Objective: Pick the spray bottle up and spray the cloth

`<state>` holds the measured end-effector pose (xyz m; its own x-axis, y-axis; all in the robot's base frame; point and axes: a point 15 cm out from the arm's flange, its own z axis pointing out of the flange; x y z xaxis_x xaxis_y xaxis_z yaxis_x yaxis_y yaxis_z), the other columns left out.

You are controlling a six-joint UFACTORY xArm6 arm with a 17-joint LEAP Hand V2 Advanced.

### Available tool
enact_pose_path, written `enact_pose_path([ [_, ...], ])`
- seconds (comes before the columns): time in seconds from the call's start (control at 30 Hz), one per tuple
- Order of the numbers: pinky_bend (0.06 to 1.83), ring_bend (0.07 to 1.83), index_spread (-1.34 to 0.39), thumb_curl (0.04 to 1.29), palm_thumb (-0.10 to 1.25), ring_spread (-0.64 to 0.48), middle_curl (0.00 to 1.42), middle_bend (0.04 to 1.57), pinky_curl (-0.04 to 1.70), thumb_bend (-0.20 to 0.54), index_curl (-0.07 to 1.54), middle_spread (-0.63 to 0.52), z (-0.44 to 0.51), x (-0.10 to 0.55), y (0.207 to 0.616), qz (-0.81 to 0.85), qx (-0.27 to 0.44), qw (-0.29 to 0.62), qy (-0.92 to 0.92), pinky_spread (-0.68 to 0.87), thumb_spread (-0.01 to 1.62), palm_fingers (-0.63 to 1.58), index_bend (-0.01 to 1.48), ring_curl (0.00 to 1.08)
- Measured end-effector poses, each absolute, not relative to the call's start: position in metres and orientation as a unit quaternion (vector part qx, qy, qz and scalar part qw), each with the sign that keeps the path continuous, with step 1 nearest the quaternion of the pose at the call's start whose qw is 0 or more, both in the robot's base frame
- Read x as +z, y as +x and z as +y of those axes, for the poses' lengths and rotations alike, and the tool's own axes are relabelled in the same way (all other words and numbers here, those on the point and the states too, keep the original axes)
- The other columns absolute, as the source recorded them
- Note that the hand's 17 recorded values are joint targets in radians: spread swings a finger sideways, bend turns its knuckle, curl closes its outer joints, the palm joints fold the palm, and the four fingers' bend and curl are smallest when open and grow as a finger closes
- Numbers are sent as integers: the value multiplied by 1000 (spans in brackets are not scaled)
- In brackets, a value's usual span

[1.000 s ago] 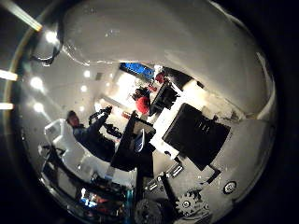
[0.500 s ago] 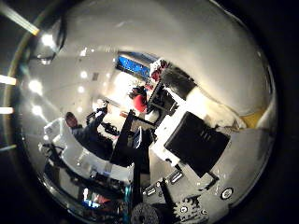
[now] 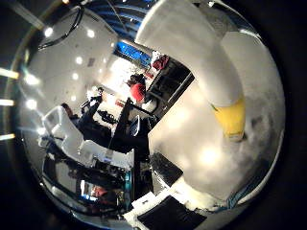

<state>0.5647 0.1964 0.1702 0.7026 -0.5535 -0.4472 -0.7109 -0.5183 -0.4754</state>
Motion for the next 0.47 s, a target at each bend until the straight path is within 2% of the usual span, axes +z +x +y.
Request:
enact_pose_path([
  [0.23,404,327,-401,311,545,79,302,185,449,-25,285,13,128,161,544,393,108,289,-866,443,997,43,171,251],
  [0.47,365,298,-400,309,571,82,301,185,391,-24,311,1,87,181,511,415,96,272,-863,443,1010,138,185,247],
])
